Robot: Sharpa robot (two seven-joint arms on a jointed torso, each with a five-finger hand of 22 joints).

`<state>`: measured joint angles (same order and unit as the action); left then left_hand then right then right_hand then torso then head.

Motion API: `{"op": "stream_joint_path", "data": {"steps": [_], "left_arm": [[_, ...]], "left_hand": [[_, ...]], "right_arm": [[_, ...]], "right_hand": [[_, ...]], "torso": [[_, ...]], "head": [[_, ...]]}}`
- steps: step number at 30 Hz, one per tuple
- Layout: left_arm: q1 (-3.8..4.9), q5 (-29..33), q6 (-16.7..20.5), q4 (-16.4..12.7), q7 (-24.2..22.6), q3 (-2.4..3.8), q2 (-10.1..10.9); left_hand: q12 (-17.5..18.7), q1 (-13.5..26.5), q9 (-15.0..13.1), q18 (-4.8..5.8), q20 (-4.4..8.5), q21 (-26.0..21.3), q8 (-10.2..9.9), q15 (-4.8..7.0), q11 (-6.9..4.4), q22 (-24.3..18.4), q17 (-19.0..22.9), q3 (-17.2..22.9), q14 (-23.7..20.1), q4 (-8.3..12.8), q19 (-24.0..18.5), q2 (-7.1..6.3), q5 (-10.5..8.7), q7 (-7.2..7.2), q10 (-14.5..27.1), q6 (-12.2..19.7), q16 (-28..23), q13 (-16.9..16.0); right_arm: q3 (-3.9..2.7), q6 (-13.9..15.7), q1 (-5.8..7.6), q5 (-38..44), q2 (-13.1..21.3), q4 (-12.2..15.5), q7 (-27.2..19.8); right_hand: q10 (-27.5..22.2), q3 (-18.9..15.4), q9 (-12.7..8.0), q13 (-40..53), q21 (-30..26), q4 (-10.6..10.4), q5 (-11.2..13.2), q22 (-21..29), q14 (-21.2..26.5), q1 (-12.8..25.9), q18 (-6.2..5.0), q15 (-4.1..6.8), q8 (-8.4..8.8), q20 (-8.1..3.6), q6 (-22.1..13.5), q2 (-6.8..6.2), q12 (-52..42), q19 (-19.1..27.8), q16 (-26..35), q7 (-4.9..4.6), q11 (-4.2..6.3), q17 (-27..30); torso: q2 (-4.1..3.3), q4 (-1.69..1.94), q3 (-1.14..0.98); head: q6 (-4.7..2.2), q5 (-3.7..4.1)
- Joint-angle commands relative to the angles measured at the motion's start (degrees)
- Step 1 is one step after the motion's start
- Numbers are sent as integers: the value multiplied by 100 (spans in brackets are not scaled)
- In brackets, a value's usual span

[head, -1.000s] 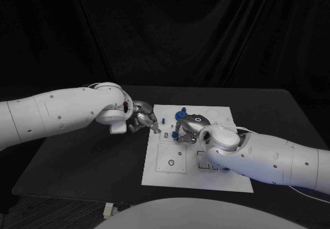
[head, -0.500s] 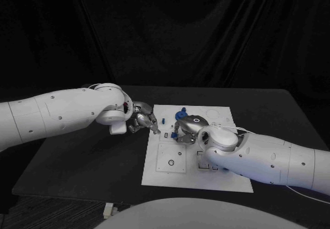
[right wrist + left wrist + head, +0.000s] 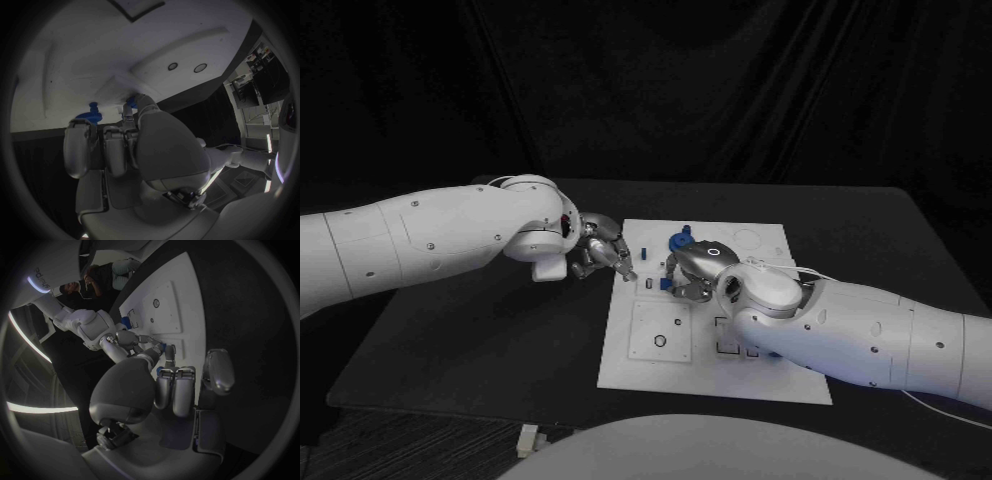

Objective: Assemble the parts on the task board

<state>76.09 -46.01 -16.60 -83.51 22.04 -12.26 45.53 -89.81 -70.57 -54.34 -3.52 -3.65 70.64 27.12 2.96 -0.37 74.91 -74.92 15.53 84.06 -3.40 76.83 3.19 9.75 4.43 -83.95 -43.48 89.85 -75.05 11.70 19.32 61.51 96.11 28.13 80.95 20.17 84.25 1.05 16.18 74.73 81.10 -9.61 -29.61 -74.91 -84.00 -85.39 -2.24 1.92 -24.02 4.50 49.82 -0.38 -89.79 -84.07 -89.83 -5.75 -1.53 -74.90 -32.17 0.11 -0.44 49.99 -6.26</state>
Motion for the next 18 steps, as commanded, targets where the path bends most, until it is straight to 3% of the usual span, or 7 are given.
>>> {"op": "stream_joint_path", "data": {"steps": [1, 5, 12, 15, 16, 18], "left_arm": [[-11, 54, 43, 6, -207, 4, -24], [-16, 54, 65, 24, -312, 4, -48], [-33, 54, 74, 81, -528, 4, -125], [-43, 54, 52, 109, -610, 4, -157], [-45, 54, 39, 120, -630, 4, -168], [-53, 54, -3, 151, -671, 4, -198]], "left_hand": [[-19, -91, 30, -114, -15, -42, -11, -42, 44, 647, -1508, 24, 594, -8, -50, -4, 43, 0, -605, 76, 15, -1495], [-19, -78, 151, -119, -38, -89, -140, -70, 84, 647, -1508, 21, 594, -65, -84, -10, 36, 55, -605, 166, 15, -1495], [284, 7, 887, -152, -151, -308, -684, -183, 205, 643, -1508, -80, 594, -378, -230, -64, -118, 218, -360, 288, 15, -1256], [300, 27, 1057, -160, -170, -347, -794, -203, 223, 654, -1508, -148, 594, -473, -252, -89, -140, 243, -344, 280, 15, -1241], [310, 61, 1166, -163, -188, -377, -864, -214, 243, 659, -1508, -216, 594, -557, -268, -105, -158, 253, -334, 278, 15, -1230], [337, 336, 1443, -169, -219, -428, -1094, -266, 296, 667, -1508, -480, 594, -880, -296, -164, -439, 325, -310, 407, 15, -1205]], "right_arm": [[9, 288, -30, 45, 46, 63, -91], [9, 455, -30, 45, 112, 154, -129], [9, 709, -28, 45, 248, 334, -172], [9, 769, -27, 45, 304, 423, -174], [9, 783, -26, 45, 320, 450, -173], [8, 813, -24, 45, 355, 512, -171]], "right_hand": [[575, 151, 55, 1527, -11, 12, -5, -1208, -600, 10, -5, 45, -46, -53, 95, -85, -21, -126, -17, 26, 37, -1510], [575, 251, 71, 1527, -1, 18, -16, -1211, -600, 39, -2, 53, -57, -61, 113, -124, -21, -132, -17, 32, 45, -1510], [575, 394, 86, 1527, 15, -7, 50, -1216, -600, 143, 2, 54, -51, -66, 107, -204, -21, -140, -17, 33, 45, -1510], [575, 415, 89, 1527, 17, -10, 63, -1217, -600, 156, 2, 55, -52, -66, 111, -214, -21, -142, -17, 34, 46, -1510], [575, 439, 92, 1527, 17, -12, 76, -1217, -600, 168, 2, 56, -53, -67, 113, -224, -21, -142, -17, 36, 47, -1510], [575, 453, 94, 1527, 22, -16, 90, -1219, -600, 181, 4, 56, -53, -67, 115, -232, -21, -145, -17, 36, 48, -1510]], "torso": [[-1, 6, 0], [2, -1, -1], [0, -13, -1], [-1, -10, -3], [-2, -11, -4], [0, -11, -3]], "head": [[1, 1], [1, -3], [1, -26], [1, -20], [1, -20], [1, -23]]}}
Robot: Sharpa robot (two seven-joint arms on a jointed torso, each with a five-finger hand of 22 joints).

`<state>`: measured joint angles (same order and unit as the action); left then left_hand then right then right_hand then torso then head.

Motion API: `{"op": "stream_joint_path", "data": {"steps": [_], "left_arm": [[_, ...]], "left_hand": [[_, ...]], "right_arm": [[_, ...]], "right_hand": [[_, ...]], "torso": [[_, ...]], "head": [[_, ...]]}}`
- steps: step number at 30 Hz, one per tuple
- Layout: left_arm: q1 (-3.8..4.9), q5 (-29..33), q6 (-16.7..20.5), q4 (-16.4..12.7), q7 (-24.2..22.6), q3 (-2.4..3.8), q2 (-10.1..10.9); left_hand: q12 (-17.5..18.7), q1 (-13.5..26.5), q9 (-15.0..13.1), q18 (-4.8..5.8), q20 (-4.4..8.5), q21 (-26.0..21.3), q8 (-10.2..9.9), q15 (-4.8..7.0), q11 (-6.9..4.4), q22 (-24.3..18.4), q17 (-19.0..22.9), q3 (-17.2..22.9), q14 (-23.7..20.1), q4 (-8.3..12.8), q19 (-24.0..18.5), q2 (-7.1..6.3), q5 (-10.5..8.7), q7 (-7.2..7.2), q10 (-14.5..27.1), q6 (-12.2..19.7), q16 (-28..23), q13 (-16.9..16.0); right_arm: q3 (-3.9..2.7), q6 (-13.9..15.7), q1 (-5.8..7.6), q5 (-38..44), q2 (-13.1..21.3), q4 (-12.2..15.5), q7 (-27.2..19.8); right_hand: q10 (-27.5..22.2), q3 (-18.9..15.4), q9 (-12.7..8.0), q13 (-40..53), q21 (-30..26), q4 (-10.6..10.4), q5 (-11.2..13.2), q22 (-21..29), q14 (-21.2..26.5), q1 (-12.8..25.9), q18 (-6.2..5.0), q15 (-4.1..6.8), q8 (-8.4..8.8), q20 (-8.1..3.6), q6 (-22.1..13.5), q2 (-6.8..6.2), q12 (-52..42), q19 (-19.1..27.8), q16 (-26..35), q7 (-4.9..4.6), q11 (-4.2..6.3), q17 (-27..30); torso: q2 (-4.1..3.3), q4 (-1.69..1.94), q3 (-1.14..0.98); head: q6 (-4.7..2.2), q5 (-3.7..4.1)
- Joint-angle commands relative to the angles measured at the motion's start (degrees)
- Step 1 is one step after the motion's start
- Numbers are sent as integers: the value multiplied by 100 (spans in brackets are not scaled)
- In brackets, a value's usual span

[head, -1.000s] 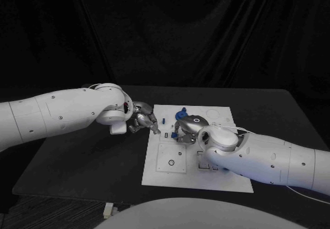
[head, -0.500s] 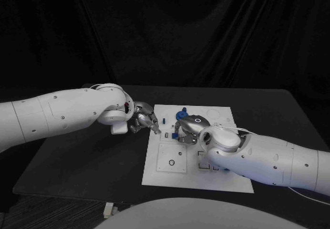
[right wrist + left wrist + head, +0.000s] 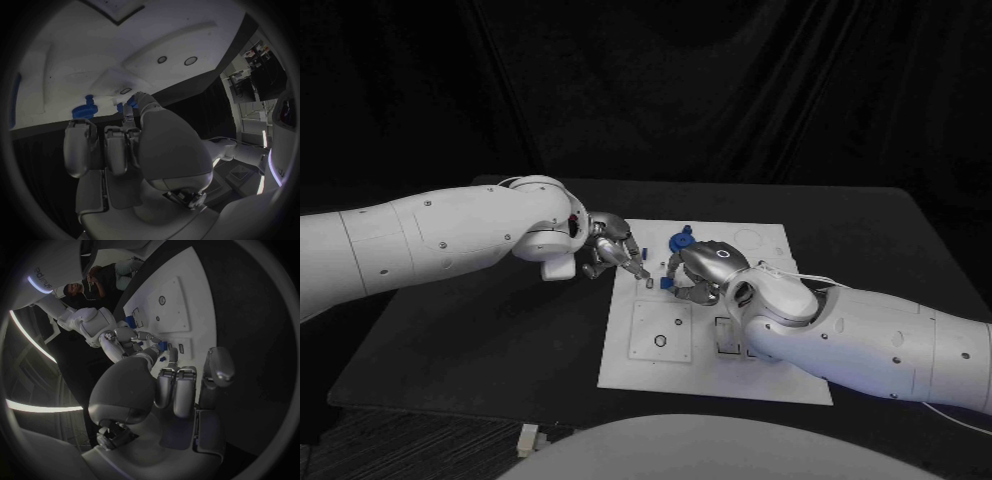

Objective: Assemble the parts on the task board

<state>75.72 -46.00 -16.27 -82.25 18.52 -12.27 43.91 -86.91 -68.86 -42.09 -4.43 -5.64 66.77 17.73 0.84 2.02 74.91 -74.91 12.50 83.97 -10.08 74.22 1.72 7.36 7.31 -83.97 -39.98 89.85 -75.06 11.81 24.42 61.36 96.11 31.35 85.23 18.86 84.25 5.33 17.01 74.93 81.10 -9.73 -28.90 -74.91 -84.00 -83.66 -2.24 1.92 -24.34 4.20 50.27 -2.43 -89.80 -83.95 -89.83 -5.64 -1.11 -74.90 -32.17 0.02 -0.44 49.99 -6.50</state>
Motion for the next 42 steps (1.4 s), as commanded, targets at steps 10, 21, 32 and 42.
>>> {"op": "stream_joint_path", "data": {"steps": [10, 21, 32, 42], "left_arm": [[-51, 53, -256, 158, -306, 5, -185], [-95, 53, -392, 329, -227, 5, -351], [-145, 53, -354, 472, -279, 5, -449], [-192, 53, -250, 540, -418, 5, -507]], "left_hand": [[70, 139, 991, -95, -118, -169, -570, -150, 171, 726, -1509, -764, 603, -550, -72, -4, -397, 144, -270, 62, 15, -1165], [73, 33, 1170, -103, -135, -208, -545, -156, 169, 750, -1509, -909, 603, -546, -77, 42, -412, 126, -259, -157, 15, -1155], [89, -204, 1308, -110, -122, -246, -525, -132, 133, 765, -1509, -939, 603, -413, -84, 115, -328, 101, -237, -228, 15, -1134], [94, -428, 1460, -108, -101, -267, -506, -111, 112, 776, -1509, -945, 603, -263, -74, 205, -32, 88, -226, -242, 15, -1124]], "right_arm": [[-2, 348, -2, 45, 93, 196, -28], [-2, 322, 3, 45, 103, 254, -11], [-2, 301, 4, 45, 111, 313, 8], [-2, 276, 4, 45, 94, 351, 15]], "right_hand": [[575, 95, 20, 1507, 17, -16, 69, -1218, -600, 55, 2, 58, -23, -40, 79, -61, -20, -155, -17, 30, 10, -1510], [575, 141, 25, 1507, 19, -17, 97, -1218, -600, 70, 2, 61, -26, -41, 89, -74, -20, -155, -17, 35, 14, -1510], [575, 161, 28, 1507, 18, -19, 110, -1218, -600, 79, 2, 62, -28, -42, 95, -80, -20, -155, -17, 37, 15, -1510], [575, 189, 30, 1507, 12, -19, 135, -1216, -600, 91, 0, 64, -26, -44, 94, -92, -20, -153, -17, 38, 17, -1510]], "torso": [[4, -5, 0], [5, 2, 2], [3, 7, 2], [2, 7, 3]], "head": [[1, -4], [1, -7], [1, 0], [1, -8]]}}
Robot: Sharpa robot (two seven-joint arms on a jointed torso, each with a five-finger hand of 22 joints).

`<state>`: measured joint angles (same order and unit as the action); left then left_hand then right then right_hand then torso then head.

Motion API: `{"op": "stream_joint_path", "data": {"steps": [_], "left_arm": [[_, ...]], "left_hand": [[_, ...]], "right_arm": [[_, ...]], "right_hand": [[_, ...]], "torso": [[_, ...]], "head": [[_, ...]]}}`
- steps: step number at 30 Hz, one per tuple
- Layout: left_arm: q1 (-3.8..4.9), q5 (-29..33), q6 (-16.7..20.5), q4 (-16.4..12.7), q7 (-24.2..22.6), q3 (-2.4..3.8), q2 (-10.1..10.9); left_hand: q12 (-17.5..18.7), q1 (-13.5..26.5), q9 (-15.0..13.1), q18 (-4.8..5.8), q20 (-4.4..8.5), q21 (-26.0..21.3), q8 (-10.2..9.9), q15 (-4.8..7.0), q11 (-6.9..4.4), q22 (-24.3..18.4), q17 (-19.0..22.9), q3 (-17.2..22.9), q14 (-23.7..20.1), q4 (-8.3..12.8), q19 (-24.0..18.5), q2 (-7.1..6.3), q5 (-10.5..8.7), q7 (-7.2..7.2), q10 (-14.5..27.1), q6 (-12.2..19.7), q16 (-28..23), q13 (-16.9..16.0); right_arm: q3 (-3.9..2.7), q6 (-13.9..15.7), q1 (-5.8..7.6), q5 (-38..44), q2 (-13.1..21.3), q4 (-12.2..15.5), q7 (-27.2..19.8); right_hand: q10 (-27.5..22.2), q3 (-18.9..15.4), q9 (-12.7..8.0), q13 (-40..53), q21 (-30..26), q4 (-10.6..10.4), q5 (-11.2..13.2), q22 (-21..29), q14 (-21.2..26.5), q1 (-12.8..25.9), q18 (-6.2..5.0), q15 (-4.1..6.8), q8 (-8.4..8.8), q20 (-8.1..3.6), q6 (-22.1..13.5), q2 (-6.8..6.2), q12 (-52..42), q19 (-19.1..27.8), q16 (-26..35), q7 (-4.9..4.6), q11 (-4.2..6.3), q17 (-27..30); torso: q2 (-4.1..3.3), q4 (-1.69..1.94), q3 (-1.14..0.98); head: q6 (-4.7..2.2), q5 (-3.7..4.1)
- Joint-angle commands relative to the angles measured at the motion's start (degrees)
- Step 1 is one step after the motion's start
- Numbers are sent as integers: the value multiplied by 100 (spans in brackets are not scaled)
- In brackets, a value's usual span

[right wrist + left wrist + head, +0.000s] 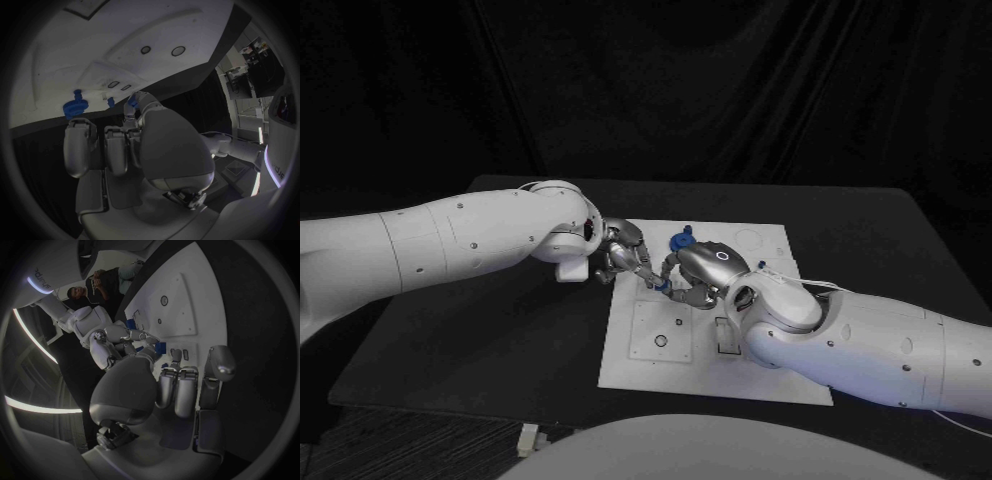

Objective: Assemble the parts on the task board

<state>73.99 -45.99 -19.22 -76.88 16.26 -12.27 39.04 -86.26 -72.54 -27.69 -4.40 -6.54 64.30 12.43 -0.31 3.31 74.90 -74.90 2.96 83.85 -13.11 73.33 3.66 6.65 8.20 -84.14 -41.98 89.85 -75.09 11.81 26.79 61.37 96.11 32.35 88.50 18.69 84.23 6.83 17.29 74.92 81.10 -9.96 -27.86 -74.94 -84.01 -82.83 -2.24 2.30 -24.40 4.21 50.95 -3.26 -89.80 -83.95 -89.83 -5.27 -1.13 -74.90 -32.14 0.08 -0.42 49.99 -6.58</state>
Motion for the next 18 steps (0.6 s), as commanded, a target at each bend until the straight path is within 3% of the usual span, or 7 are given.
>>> {"op": "stream_joint_path", "data": {"steps": [1, 12, 18], "left_arm": [[-24, 52, 53, 6, -203, 5, -23], [-80, 52, 31, 45, -258, 5, -59], [-104, 52, 77, 67, -335, 6, -78]], "left_hand": [[24, -69, 25, -111, -10, -22, 25, 4, -16, 776, -1510, 11, 615, 48, 15, 14, 46, -1, -212, -44, 15, -1124], [14, -191, 83, -107, -17, -27, 76, -14, 17, 778, -1510, 23, 615, 141, 23, 45, 133, 8, -218, -142, 15, -1129], [-20, -493, 186, -108, -17, -19, 193, -3, -13, 786, -1510, 134, 615, 374, 45, 117, 443, -43, -244, -438, 15, -1154]], "right_arm": [[-2, 36, 3, 45, -10, 24, 32], [-2, 24, 3, 45, -37, -5, 36], [-2, -8, 2, 45, -47, -17, 44]], "right_hand": [[577, 39, 1, 1508, 12, 5, 30, -1213, -599, 8, 0, 26, -21, -44, 26, -9, -20, -153, -17, 1, 18, -1510], [577, 54, 2, 1508, 11, 4, 44, -1212, -599, 15, 0, 27, -20, -45, 27, -13, -20, -152, -17, 1, 19, -1510], [577, 68, 3, 1508, 10, 5, 56, -1212, -599, 18, 0, 27, -19, -45, 26, -15, -20, -152, -17, 3, 19, -1510]], "torso": [[-1, 1, 0], [0, 1, 1], [1, 1, 1]], "head": [[1, 2], [1, -11], [1, -14]]}}
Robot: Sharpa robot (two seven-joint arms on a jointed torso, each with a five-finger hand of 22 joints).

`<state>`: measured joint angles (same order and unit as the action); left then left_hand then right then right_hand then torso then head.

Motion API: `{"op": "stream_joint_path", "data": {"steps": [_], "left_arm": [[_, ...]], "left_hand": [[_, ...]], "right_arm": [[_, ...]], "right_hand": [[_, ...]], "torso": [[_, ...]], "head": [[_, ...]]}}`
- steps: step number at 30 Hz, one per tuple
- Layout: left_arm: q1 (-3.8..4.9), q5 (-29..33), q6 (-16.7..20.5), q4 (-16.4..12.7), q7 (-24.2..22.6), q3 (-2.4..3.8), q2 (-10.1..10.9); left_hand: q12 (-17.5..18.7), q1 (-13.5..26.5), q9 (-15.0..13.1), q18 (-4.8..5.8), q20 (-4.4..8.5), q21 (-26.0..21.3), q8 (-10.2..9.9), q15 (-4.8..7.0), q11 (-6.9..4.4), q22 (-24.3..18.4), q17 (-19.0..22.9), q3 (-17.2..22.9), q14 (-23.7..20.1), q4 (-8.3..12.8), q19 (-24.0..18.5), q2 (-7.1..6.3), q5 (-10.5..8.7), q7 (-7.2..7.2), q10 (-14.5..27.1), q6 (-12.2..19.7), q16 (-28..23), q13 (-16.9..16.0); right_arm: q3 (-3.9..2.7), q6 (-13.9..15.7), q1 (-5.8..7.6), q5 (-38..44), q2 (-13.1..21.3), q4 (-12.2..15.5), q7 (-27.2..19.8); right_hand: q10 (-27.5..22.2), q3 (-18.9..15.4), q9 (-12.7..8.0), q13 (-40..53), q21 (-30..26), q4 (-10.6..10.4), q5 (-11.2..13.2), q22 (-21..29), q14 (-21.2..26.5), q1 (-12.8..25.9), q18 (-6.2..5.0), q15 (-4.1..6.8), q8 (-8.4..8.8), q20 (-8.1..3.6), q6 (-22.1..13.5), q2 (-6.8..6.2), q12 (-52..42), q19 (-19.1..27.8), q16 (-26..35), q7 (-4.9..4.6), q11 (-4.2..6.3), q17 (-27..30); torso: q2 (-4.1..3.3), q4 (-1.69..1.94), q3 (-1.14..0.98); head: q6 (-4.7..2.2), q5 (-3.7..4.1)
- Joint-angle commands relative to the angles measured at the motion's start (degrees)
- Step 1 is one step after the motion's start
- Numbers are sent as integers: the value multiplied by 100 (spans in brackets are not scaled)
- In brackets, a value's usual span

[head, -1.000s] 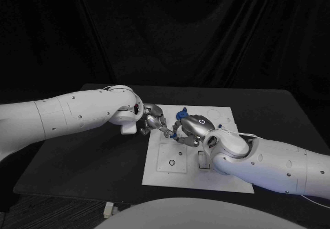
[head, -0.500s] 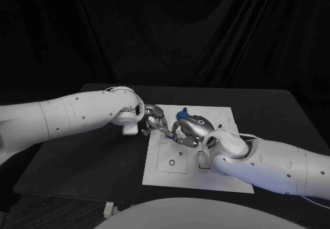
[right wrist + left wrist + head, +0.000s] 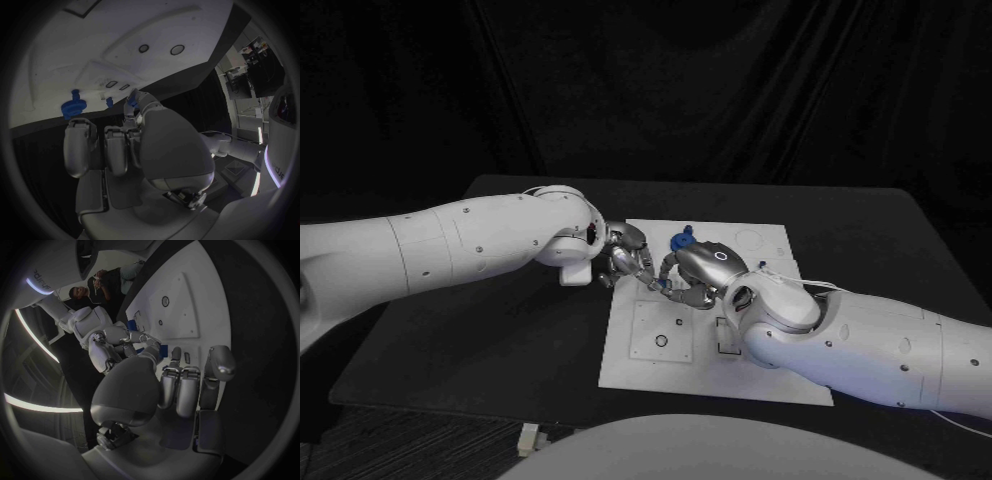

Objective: Assemble the parts on the task board

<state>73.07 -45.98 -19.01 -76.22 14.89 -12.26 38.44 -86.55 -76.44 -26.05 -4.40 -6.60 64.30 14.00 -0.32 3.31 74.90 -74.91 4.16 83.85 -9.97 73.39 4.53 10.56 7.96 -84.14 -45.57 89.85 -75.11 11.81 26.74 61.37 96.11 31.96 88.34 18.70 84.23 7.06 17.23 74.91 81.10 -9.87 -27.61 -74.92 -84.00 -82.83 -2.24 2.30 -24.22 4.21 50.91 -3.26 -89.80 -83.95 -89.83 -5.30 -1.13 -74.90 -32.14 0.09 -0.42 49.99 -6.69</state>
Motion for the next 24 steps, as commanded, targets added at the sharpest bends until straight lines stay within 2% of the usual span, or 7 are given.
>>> {"op": "stream_joint_path", "data": {"steps": [1, 3, 5, 13, 24], "left_arm": [[-14, 52, 68, 2, -210, 5, -19], [-18, 52, 114, 3, -251, 6, -22], [-21, 51, 151, 3, -281, 6, -24], [-31, 51, 291, 8, -407, 6, -33], [-65, 51, 333, 33, -586, 6, -72]], "left_hand": [[-13, -191, 37, -107, 1, -4, 83, 16, -40, 791, -1509, 56, 615, 131, 53, 50, 101, -50, -266, -185, 15, -1172], [-16, -239, 54, -108, 12, -7, 110, 31, -58, 790, -1509, 82, 615, 173, 54, 62, 119, -73, -268, -252, 15, -1173], [-44, -386, 89, -104, 54, 20, 198, 77, -113, 799, -1509, 202, 615, 315, 80, 108, -44, -137, -295, -434, 15, -1197], [-96, -607, 107, -89, 129, 83, 375, 155, -199, 817, -1509, 482, 615, 598, 135, 182, 67, -230, -350, -677, 15, -1244], [-28, -575, 132, -100, 138, 4, 386, 150, -185, 796, -1509, 620, 615, 639, 81, 197, 184, -207, -284, -630, 15, -1177]], "right_arm": [[-3, -7, 2, 45, -9, -2, 43], [-3, -16, 2, 45, -11, -4, 46], [-3, -22, 2, 45, -11, -5, 48], [-3, -59, 2, 45, -14, -7, 57], [-3, -143, 2, 45, -35, -22, 71]], "right_hand": [[577, 51, 10, 1509, 5, -4, 36, -1211, -600, 20, -1, 28, -37, -46, 30, -15, -20, -150, -17, 6, 20, -1510], [577, 51, 10, 1509, 5, -4, 36, -1211, -600, 20, -1, 28, -37, -46, 30, -15, -20, -150, -17, 6, 20, -1510], [577, 51, 10, 1509, 5, -4, 36, -1211, -600, 20, -1, 28, -37, -46, 30, -15, -20, -150, -17, 6, 20, -1510], [577, 61, 11, 1509, 3, -3, 44, -1211, -600, 22, -2, 28, -36, -46, 30, -16, -20, -149, -17, 6, 20, -1510], [577, 114, 4, 1509, -10, 0, 71, -1206, -600, 36, -5, 27, -12, -47, -2, -28, -20, -142, -17, -3, 16, -1510]], "torso": [[1, 0, 1], [0, 2, 0], [0, 2, 0], [1, -1, 1], [0, -2, -1]], "head": [[1, -4], [1, -8], [1, -6], [1, -8], [1, -24]]}}
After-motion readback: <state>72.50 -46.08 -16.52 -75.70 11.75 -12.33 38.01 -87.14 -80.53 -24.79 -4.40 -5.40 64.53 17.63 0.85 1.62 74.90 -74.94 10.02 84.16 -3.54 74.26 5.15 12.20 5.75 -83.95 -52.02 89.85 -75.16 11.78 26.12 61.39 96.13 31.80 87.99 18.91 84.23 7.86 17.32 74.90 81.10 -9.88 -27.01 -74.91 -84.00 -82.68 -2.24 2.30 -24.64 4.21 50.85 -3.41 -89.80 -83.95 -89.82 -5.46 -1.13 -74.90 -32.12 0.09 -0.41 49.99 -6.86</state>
